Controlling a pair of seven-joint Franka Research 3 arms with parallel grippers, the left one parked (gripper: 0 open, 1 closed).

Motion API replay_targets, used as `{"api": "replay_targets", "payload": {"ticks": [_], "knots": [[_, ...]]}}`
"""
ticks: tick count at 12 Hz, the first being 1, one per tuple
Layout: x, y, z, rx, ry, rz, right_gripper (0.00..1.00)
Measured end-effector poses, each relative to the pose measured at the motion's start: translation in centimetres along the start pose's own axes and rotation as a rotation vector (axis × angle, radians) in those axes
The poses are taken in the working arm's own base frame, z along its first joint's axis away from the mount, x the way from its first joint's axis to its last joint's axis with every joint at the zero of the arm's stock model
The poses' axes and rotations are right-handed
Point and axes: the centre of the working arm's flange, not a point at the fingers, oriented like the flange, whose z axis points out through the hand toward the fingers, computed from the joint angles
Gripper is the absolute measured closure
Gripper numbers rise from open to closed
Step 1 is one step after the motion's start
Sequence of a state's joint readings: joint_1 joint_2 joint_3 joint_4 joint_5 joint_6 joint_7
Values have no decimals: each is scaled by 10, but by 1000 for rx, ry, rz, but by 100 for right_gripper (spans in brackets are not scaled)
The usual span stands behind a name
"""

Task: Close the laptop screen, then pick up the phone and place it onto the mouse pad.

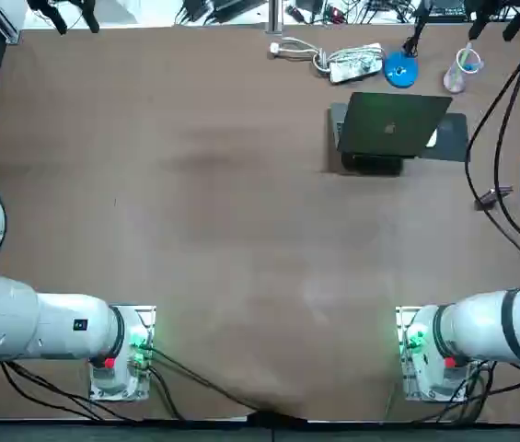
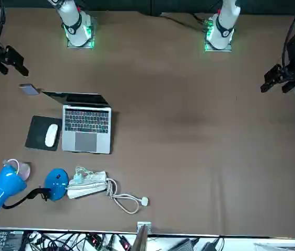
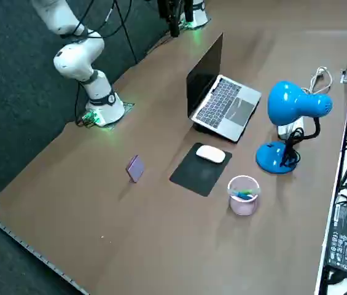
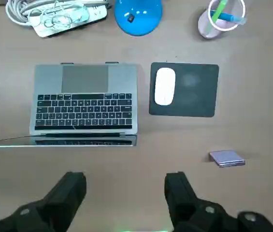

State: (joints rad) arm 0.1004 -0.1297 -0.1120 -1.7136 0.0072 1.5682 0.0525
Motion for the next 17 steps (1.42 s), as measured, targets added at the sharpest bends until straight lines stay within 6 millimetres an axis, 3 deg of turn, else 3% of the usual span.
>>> {"api": "replay_targets", "payload": {"ticks": [7,10,13,14,16,17], "knots": [[2,-7,0,13,0,7,0],[3,-28,12,31,-28,-20,0],[-2,-62,36,42,-81,-74,1],[-5,-75,44,40,-99,-88,8],[-11,-98,61,30,-133,-88,36],[-14,-109,69,30,-147,-81,39]]}}
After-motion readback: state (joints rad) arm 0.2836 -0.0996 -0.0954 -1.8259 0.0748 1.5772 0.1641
